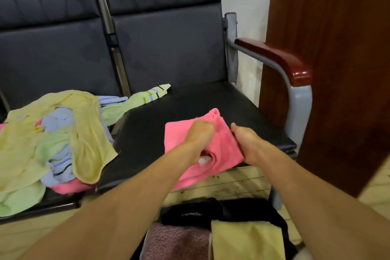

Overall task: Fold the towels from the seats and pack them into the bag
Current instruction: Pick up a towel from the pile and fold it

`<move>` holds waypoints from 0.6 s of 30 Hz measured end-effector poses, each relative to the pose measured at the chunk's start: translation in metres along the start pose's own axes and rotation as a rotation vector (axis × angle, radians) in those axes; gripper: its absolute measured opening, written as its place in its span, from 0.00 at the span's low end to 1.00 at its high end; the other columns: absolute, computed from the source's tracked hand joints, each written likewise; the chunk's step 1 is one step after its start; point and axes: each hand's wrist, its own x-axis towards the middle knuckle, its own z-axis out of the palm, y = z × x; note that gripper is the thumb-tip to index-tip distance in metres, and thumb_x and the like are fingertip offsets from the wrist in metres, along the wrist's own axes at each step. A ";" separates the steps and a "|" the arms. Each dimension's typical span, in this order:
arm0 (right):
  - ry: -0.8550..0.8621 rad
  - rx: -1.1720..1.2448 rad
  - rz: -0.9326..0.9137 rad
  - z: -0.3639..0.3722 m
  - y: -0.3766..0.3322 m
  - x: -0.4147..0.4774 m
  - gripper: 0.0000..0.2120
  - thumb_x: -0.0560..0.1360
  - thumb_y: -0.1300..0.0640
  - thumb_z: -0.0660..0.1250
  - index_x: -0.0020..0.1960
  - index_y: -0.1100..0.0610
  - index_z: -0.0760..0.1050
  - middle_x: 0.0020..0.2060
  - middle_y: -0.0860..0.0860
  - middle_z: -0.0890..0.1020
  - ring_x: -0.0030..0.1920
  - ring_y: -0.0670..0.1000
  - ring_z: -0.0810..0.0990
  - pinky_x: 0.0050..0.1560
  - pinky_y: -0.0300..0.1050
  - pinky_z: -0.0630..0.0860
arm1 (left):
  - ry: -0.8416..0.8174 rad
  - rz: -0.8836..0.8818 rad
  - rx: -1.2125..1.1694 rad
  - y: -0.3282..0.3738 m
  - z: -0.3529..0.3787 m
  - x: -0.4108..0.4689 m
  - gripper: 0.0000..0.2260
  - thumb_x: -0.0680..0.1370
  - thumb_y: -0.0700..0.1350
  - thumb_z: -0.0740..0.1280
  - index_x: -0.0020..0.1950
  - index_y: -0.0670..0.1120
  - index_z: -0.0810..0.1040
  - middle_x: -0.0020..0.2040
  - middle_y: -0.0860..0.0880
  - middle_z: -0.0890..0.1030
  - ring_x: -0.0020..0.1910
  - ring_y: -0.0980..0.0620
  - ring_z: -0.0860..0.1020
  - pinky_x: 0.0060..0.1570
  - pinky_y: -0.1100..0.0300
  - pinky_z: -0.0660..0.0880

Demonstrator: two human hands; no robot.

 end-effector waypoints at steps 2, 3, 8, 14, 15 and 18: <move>-0.013 -0.008 -0.004 -0.001 -0.001 -0.002 0.21 0.82 0.42 0.55 0.54 0.57 0.78 0.53 0.58 0.82 0.54 0.59 0.81 0.61 0.57 0.77 | -0.064 -0.008 0.088 0.000 0.010 -0.004 0.17 0.81 0.49 0.58 0.46 0.38 0.80 0.39 0.43 0.79 0.36 0.47 0.76 0.37 0.56 0.74; -0.016 -0.018 -0.001 -0.001 -0.002 -0.004 0.23 0.82 0.41 0.54 0.55 0.57 0.78 0.52 0.58 0.83 0.53 0.59 0.82 0.60 0.56 0.77 | -0.097 -0.021 0.132 -0.001 0.011 -0.005 0.19 0.81 0.48 0.56 0.40 0.38 0.78 0.33 0.42 0.77 0.30 0.47 0.74 0.32 0.57 0.71; -0.078 -0.023 -0.039 -0.002 -0.003 -0.009 0.27 0.74 0.33 0.62 0.58 0.55 0.79 0.50 0.56 0.84 0.51 0.58 0.83 0.58 0.56 0.79 | -0.180 -0.006 -0.063 -0.007 -0.015 -0.022 0.13 0.82 0.44 0.58 0.47 0.39 0.78 0.33 0.44 0.76 0.29 0.50 0.73 0.31 0.60 0.70; -0.039 -0.168 -0.168 0.008 -0.001 -0.021 0.18 0.75 0.54 0.71 0.62 0.60 0.75 0.49 0.55 0.81 0.47 0.55 0.81 0.50 0.50 0.79 | 0.056 0.104 -0.094 -0.039 -0.065 -0.036 0.14 0.78 0.32 0.58 0.57 0.42 0.80 0.41 0.45 0.79 0.39 0.52 0.76 0.42 0.62 0.75; -0.018 -0.202 -0.207 0.011 -0.001 -0.023 0.16 0.76 0.56 0.69 0.62 0.59 0.76 0.49 0.55 0.81 0.47 0.54 0.80 0.50 0.50 0.78 | 0.079 0.090 -0.117 -0.046 -0.072 -0.038 0.14 0.77 0.32 0.58 0.56 0.42 0.80 0.42 0.45 0.80 0.41 0.52 0.77 0.43 0.61 0.75; 0.007 -0.348 -0.313 0.017 -0.005 -0.036 0.09 0.76 0.58 0.67 0.57 0.56 0.76 0.54 0.56 0.80 0.51 0.56 0.80 0.56 0.54 0.77 | 0.107 0.035 -0.217 -0.059 -0.084 -0.046 0.12 0.77 0.34 0.60 0.54 0.43 0.81 0.43 0.45 0.80 0.42 0.50 0.77 0.43 0.60 0.74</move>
